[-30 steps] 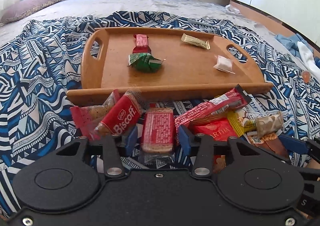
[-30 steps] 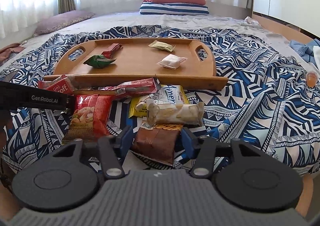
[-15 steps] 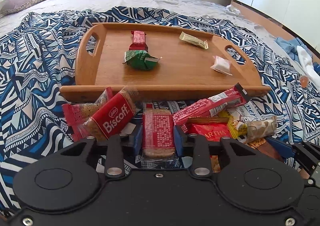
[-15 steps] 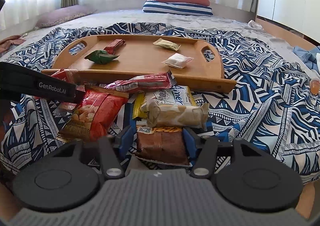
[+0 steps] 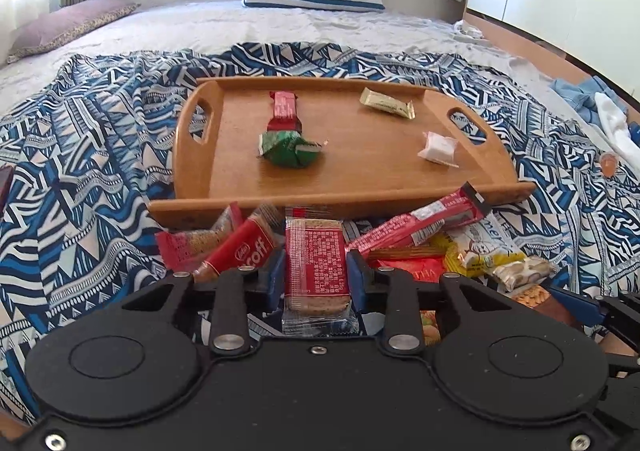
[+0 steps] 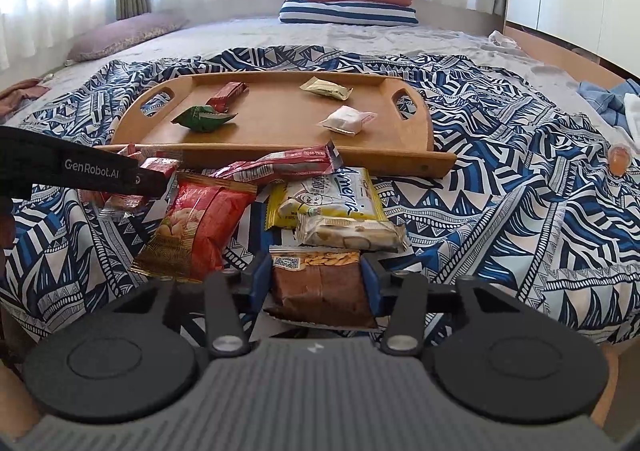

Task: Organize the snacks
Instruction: 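Grasp a red wafer packet with the left gripper while the right grasps a brown packet, then carry both packets over the tray and open both grippers to drop them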

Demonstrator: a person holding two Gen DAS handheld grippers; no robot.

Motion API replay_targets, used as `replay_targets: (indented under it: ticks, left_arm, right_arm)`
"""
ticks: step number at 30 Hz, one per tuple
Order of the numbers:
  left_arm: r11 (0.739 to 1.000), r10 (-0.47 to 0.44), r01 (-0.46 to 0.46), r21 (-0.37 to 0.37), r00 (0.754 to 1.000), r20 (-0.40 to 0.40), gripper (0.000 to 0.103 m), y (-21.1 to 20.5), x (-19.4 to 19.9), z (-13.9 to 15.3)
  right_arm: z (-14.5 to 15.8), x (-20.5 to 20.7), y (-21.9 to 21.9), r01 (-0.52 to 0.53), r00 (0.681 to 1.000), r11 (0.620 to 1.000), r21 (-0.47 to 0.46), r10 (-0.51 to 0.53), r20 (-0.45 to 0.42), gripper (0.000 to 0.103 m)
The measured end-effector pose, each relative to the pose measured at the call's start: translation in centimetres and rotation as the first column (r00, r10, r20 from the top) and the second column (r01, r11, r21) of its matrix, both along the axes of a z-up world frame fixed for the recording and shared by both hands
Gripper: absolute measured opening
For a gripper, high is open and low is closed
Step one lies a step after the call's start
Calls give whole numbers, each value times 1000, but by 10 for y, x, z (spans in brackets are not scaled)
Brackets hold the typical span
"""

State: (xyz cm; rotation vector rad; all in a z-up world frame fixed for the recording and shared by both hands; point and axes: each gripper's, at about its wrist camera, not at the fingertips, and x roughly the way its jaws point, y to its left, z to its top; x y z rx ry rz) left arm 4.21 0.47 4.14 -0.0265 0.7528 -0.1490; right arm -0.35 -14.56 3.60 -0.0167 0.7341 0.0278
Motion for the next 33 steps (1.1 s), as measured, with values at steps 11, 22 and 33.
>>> replay_targets:
  ticks: [11,22,33]
  left_arm:
    - [999,46,-46,-22,999,27,31,14,15,21]
    - [995,64,-66,-78,997,-30,31,30,69,33]
    - [994,32,-50,-96,983,-180,31,20,126,9]
  right_arm:
    - [33,4,-9,23,994,1000,-6,-23,110,51]
    - [44,73,-26,46,990,999,-7,-45,137,51]
    - [25,155,-38,-43,997,996,74,48,-68,51]
